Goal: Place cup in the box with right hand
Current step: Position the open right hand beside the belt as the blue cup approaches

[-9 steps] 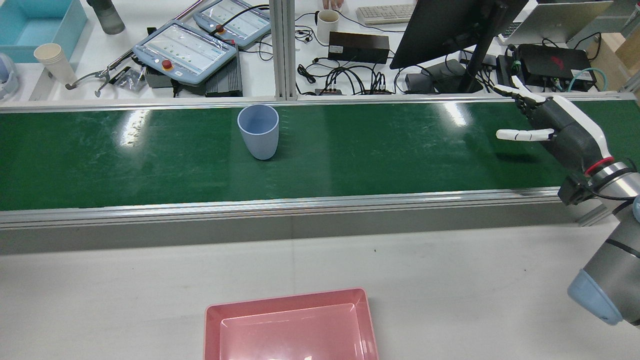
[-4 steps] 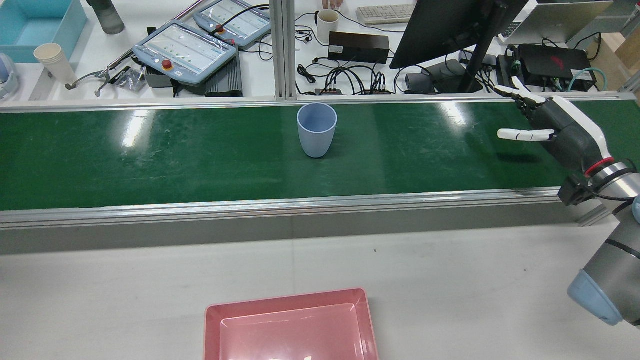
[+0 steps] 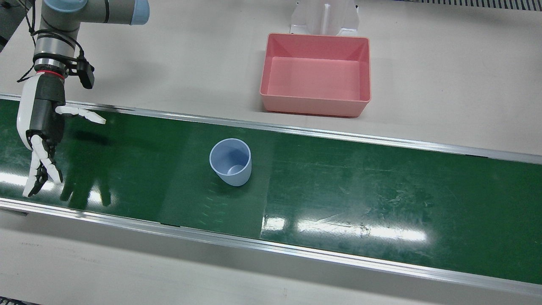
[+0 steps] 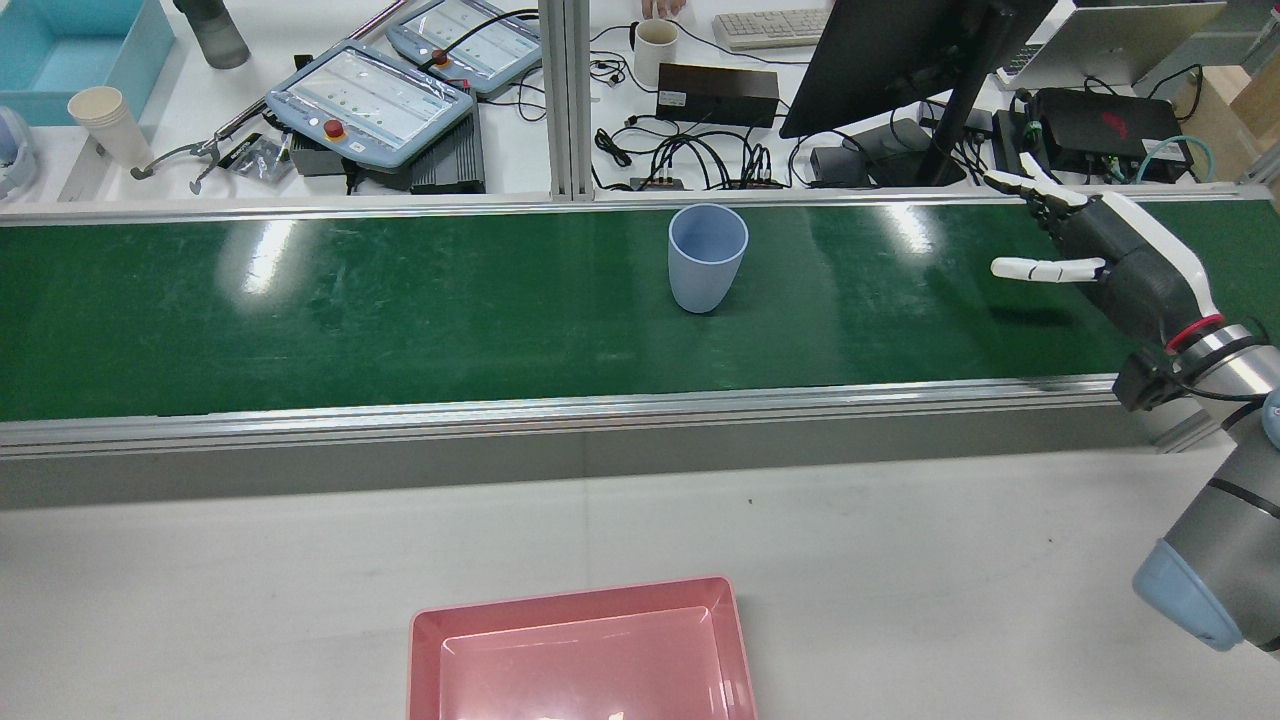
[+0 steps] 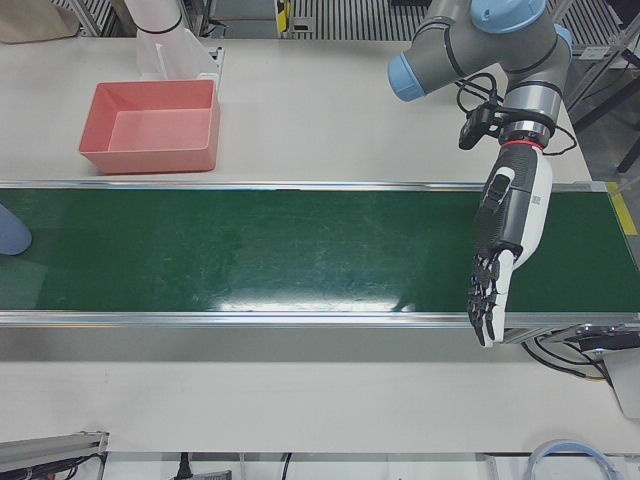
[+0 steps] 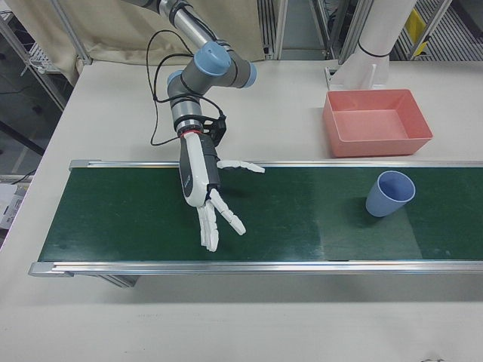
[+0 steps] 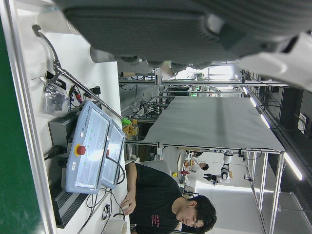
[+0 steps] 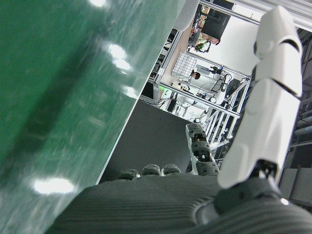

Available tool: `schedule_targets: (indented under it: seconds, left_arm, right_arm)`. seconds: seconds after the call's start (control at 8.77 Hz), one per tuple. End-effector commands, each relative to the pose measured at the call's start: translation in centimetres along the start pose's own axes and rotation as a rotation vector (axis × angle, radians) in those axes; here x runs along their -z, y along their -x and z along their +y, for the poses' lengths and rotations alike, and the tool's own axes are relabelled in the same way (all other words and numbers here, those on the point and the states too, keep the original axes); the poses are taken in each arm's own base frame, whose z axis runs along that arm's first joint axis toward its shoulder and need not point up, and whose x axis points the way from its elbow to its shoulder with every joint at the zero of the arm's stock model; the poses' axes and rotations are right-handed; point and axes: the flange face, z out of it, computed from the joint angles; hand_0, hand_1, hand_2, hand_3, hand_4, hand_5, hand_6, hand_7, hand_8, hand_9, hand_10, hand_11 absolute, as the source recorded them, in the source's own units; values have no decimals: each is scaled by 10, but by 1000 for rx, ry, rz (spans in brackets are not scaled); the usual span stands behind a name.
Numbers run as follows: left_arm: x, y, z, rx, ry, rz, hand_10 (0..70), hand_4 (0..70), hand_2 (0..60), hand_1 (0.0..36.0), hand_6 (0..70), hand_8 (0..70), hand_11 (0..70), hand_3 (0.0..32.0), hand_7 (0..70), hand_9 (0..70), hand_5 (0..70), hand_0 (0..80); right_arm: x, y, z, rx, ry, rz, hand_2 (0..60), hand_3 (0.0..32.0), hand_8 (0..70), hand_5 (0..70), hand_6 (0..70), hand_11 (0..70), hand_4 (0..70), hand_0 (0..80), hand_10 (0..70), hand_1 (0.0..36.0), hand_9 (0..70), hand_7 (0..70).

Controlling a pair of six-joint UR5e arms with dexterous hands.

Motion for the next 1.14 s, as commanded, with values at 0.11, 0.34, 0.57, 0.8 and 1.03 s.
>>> schedule_targets:
  seconds: [0.11, 0.34, 0.57, 0.8, 1.03]
  left_arm:
    - [0, 0, 0, 0, 0, 0, 0, 0, 0, 0, 0, 0, 0, 0, 0, 0, 0, 0]
    - [0, 0, 0, 0, 0, 0, 0, 0, 0, 0, 0, 0, 0, 0, 0, 0, 0, 0]
    - [0, 0, 0, 0, 0, 0, 0, 0, 0, 0, 0, 0, 0, 0, 0, 0, 0, 0]
    - [0, 0, 0, 0, 0, 0, 0, 0, 0, 0, 0, 0, 0, 0, 0, 0, 0, 0]
    - [0, 0, 0, 0, 0, 0, 0, 0, 0, 0, 0, 0, 0, 0, 0, 0, 0, 0]
  right_arm:
    - [0, -2, -1, 1, -3, 2, 137, 0, 18, 53, 11, 0, 0, 474, 0, 183, 0, 0]
    - [0, -2, -3, 2, -6, 2, 134, 0, 17, 52, 11, 0, 0, 472, 0, 181, 0, 0]
    - [0, -3, -2, 2, -5, 4, 134, 0, 18, 52, 10, 0, 0, 470, 0, 179, 0, 0]
    - [-1, -3, -1, 1, -2, 5, 134, 0, 18, 52, 10, 0, 0, 470, 0, 178, 0, 0]
    - [0, -9, 4, 1, 7, 14, 134, 0, 18, 52, 11, 0, 0, 470, 0, 178, 0, 0]
